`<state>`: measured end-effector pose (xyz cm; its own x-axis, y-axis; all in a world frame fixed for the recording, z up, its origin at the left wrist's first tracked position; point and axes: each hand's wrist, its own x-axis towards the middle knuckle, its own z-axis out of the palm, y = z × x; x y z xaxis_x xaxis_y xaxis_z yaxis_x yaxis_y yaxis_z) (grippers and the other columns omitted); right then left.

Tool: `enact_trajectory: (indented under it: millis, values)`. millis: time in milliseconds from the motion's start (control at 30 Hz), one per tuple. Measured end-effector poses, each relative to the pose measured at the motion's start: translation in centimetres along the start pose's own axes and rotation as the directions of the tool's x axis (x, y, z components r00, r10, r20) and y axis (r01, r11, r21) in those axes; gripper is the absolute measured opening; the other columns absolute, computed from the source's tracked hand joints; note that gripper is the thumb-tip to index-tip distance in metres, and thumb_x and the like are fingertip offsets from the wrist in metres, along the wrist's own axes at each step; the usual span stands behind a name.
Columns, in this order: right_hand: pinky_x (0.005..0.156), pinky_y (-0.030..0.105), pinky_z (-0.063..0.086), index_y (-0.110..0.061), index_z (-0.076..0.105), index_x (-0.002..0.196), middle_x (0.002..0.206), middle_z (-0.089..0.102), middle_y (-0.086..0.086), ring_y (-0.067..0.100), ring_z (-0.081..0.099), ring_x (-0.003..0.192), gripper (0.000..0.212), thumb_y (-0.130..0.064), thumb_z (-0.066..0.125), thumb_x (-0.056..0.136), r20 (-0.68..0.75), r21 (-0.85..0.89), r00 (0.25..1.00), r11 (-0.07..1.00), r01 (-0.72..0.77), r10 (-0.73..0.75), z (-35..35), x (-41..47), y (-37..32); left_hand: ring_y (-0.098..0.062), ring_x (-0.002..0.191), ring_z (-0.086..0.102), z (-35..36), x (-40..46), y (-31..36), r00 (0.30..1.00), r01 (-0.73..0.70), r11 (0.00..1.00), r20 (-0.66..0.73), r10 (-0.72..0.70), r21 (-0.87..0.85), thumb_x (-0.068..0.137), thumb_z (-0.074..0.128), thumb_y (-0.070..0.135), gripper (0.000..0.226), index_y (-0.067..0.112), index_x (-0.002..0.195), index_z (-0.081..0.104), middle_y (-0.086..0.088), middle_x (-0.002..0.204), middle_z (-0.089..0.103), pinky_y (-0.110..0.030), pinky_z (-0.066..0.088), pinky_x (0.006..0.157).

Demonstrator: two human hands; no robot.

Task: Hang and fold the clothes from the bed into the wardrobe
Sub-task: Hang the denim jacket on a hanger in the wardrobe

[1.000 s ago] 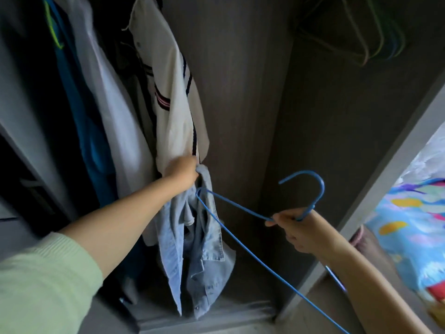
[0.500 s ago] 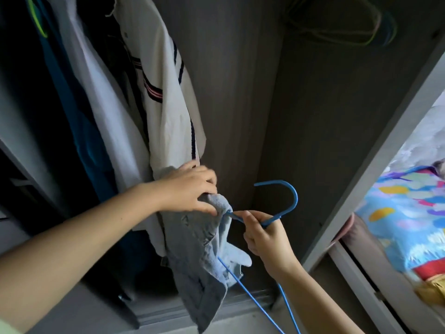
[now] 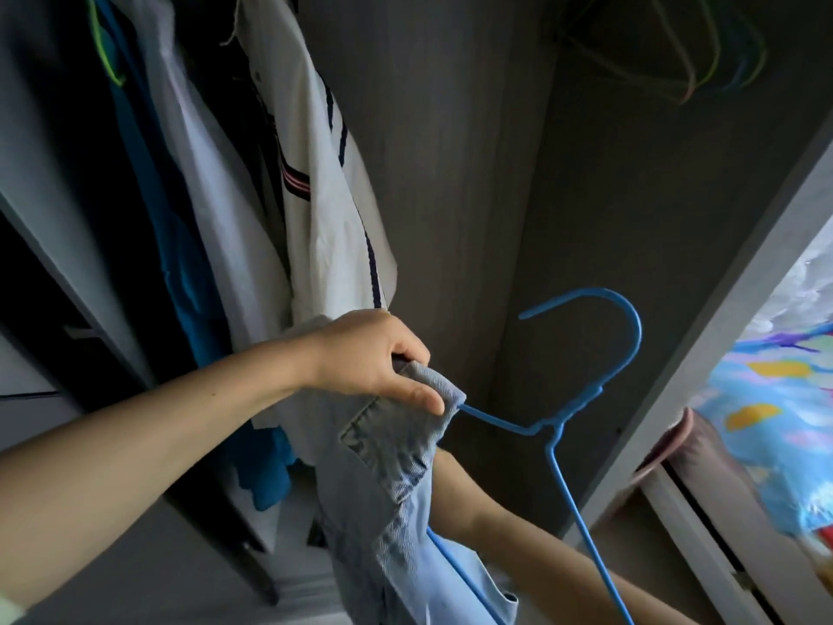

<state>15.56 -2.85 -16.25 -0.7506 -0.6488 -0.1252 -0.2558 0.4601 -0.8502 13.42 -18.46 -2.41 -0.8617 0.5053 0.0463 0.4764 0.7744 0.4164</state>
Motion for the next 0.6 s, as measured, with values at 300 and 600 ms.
enact_trajectory:
  millis: [300, 600]
  values:
    - [0.070, 0.018, 0.037, -0.015, 0.063, 0.096, 0.093, 0.066, 0.000, 0.021, 0.062, 0.094, 0.022, -0.008, 0.056, 0.075, -0.414, -0.053, 0.879, 0.958, -0.282, 0.236, -4.9, -0.5, 8.5, -0.004, 0.051, 0.028, 1.3, -2.1, -0.6, 0.994, 0.101, 0.994, -0.027, -0.102, -0.052, 0.056, 0.052, 0.089, 0.067, 0.024, 0.054, 0.037, 0.010, 0.051, 0.029, -0.025, 0.020, 0.051]
    - [0.053, 0.017, 0.036, -0.019, 0.064, 0.097, 0.079, 0.063, 0.004, 0.017, 0.058, 0.079, 0.032, 0.003, 0.064, 0.074, -0.581, -0.076, 0.755, 0.903, -0.423, 0.305, -15.6, -4.1, 13.3, -0.007, 0.045, 0.034, 1.1, -4.2, -2.9, 0.933, 0.311, 0.948, -0.213, -0.291, 0.063, 0.052, 0.031, 0.099, 0.084, 0.016, 0.053, 0.036, 0.007, 0.045, 0.036, -0.027, 0.027, 0.050]
